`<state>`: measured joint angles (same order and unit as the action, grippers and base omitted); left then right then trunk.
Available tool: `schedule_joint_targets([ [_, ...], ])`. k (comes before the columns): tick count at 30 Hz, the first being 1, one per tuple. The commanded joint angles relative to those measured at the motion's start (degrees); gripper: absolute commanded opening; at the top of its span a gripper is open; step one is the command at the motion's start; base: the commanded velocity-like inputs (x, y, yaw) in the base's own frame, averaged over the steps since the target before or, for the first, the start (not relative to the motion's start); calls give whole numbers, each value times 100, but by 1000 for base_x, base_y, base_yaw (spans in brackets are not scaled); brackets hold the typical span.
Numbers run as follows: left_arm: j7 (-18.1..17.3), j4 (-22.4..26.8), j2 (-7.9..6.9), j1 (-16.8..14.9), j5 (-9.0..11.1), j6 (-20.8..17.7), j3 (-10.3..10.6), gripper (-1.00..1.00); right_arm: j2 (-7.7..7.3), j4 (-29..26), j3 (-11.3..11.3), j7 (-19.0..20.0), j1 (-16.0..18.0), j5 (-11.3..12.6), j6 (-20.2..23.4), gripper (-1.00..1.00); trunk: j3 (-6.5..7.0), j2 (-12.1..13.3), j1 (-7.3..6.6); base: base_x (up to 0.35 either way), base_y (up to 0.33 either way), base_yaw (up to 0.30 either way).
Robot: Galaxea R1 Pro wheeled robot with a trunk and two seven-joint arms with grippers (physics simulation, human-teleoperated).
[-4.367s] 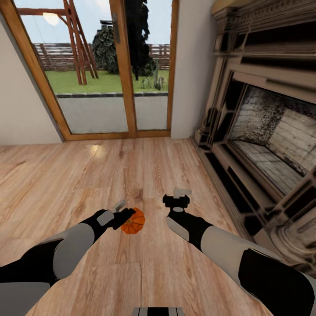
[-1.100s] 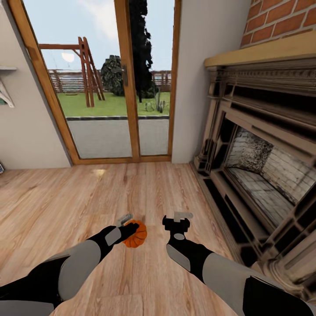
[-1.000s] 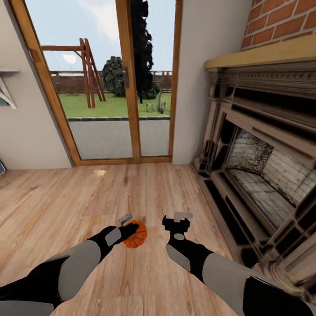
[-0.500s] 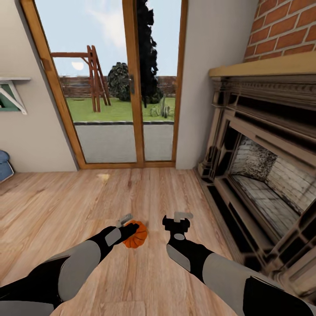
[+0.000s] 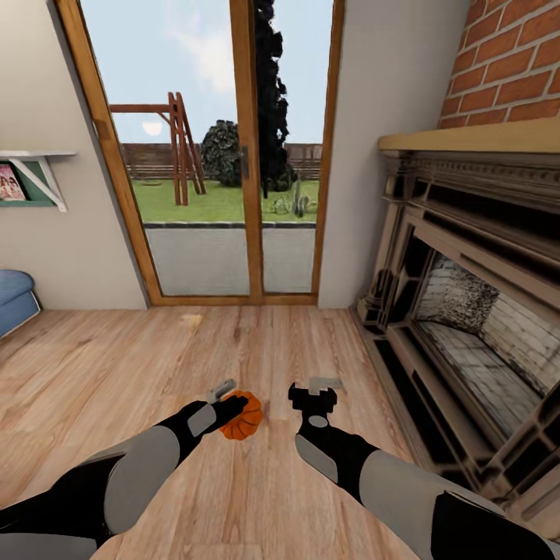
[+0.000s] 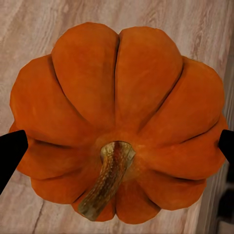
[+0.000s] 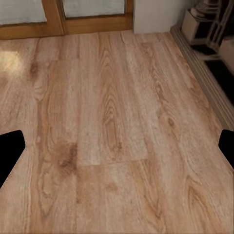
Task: Place each of the two pumpkins and all three candles from the living room inside a cabinet in the living room (use any cabinet), then make sure every cabinet is closed, and position the cauldron so it is next to a table in the living room.
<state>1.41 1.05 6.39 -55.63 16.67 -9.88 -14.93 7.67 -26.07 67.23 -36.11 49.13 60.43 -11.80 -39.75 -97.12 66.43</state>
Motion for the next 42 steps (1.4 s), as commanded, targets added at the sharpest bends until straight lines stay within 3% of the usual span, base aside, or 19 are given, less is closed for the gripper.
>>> schedule_joint_targets([
  [1, 17, 9, 2, 0, 56, -32, 8, -100, -3, -4, 48, -28, 7, 57, -36, 100, 5, -1, -1, 0, 0, 86],
  [22, 9, 9, 3, 43, 56, -50, 8, -100, -3, -4, 45, -28, 1, 57, -51, 100, 48, -1, -1, -7, 0, 20],
  [42, 9, 9, 11, 44, 54, -58, 8, -100, -3, -4, 45, -28, 1, 57, -51, 100, 48, -1, -1, -305, 0, 0],
])
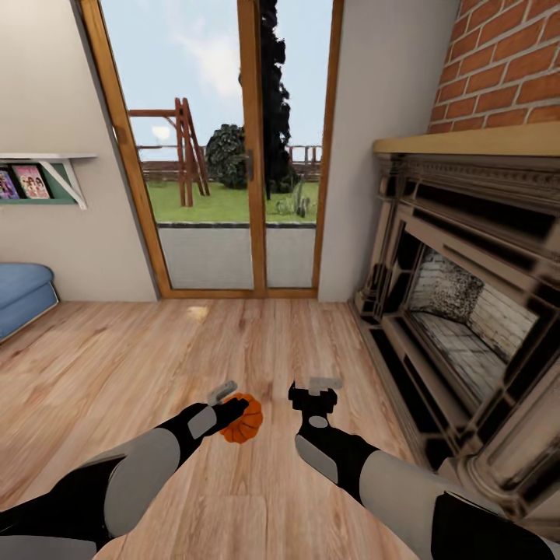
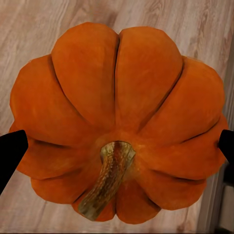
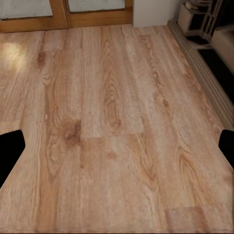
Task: Place each of the two pumpkins and all three candles from the living room inside a cabinet in the living room (use any cabinet), then make sure every cabinet is closed, and position the cauldron so it is next to a table in the living room.
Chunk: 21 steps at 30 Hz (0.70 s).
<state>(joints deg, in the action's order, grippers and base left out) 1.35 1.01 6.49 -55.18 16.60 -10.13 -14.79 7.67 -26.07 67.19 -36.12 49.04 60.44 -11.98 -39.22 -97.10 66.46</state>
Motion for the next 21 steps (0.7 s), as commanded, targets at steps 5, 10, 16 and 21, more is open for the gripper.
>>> schedule_joint_targets([
  [5, 15, 13, 26, -2, 63, -32, -6, -100, -2, -1, 48, -27, 9, 56, -32, 100, -5, -3, -4, -331, 0, 0],
  [10, 15, 13, 42, -2, 63, -32, -6, -100, -2, -2, 48, -27, 9, 56, -32, 100, -5, -3, -4, -331, 0, 0],
  [16, 15, 13, 45, -2, 63, -32, -6, -100, -2, 2, 50, -27, 9, 56, -32, 100, -5, -3, -4, -322, 0, 0],
  [21, 15, 13, 52, -2, 63, -32, -6, -100, -2, -1, 49, -27, 9, 56, -32, 100, -5, -3, -4, -323, 0, 0],
])
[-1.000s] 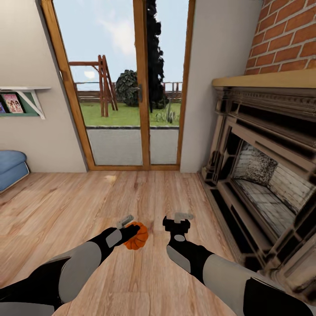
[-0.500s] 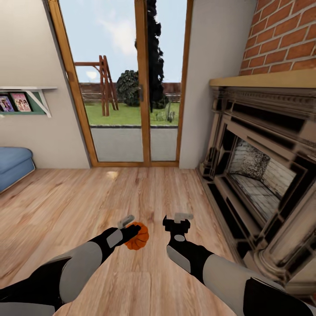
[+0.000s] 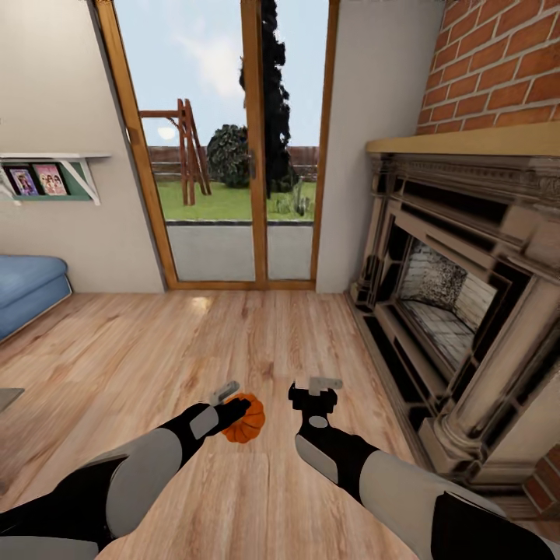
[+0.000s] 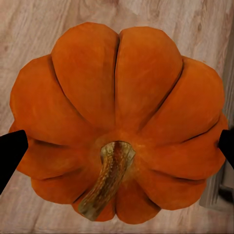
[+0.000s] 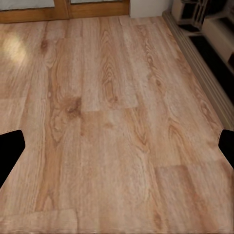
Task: Place each of the two pumpkins and all three candles from the living room inside a cabinet in the living room (use any cabinet), then make sure every cabinet is closed, and position the cauldron so it is next to a table in the living room.
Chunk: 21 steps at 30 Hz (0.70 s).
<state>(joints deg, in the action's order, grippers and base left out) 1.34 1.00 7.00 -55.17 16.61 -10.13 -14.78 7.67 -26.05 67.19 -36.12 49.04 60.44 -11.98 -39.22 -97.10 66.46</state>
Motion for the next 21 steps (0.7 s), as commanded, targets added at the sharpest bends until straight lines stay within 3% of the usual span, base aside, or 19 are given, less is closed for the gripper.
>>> schedule_joint_targets([
  [1, 15, 14, 14, -2, 62, -32, -7, -100, -2, -1, 48, -27, 9, 56, -32, 100, -5, -3, -4, -328, 0, 0],
  [21, 15, 14, 30, 32, 62, -32, -6, -100, -2, 3, 48, -27, 3, 56, -32, 100, -5, -3, -4, -329, 0, 0],
])
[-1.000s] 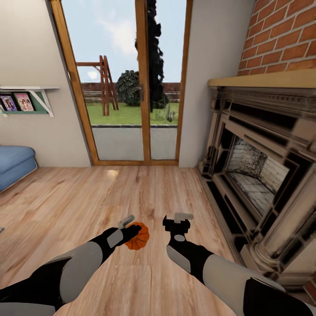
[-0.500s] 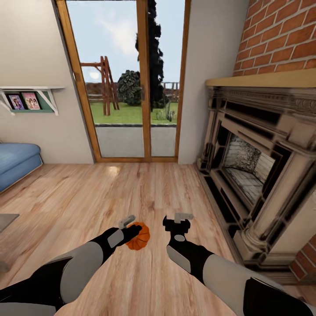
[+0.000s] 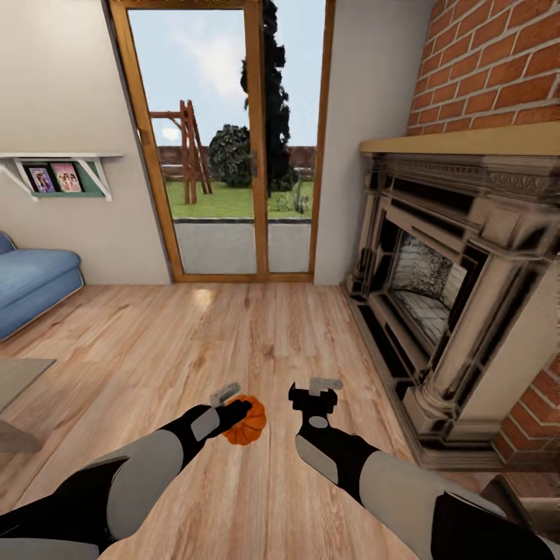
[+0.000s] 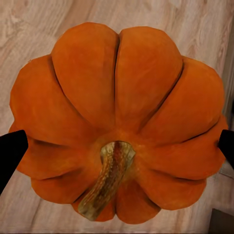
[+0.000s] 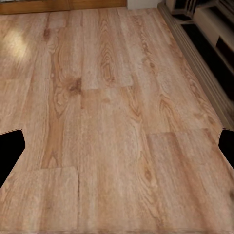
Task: Place each of the two pumpkins and all three candles from the living room inside a cabinet in the living room (use any cabinet), then make sure every cabinet is closed, and position the cauldron so it is next to a table in the living room.
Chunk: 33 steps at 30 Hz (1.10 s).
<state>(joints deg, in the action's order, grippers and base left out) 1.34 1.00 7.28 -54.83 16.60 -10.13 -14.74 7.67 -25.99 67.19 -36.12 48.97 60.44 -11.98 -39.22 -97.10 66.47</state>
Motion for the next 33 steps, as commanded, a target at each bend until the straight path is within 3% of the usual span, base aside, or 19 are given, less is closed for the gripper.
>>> schedule_joint_targets([
  [1, 15, 15, 1, 1, 63, -33, -11, -100, -2, -3, 48, -27, 9, 56, -32, 100, -5, -3, -4, -330, 13, 0],
  [33, 15, 15, 51, 34, 62, -33, -11, -100, 7, -7, 75, -27, -28, 56, -32, 100, -5, -3, -4, -330, 63, 0],
])
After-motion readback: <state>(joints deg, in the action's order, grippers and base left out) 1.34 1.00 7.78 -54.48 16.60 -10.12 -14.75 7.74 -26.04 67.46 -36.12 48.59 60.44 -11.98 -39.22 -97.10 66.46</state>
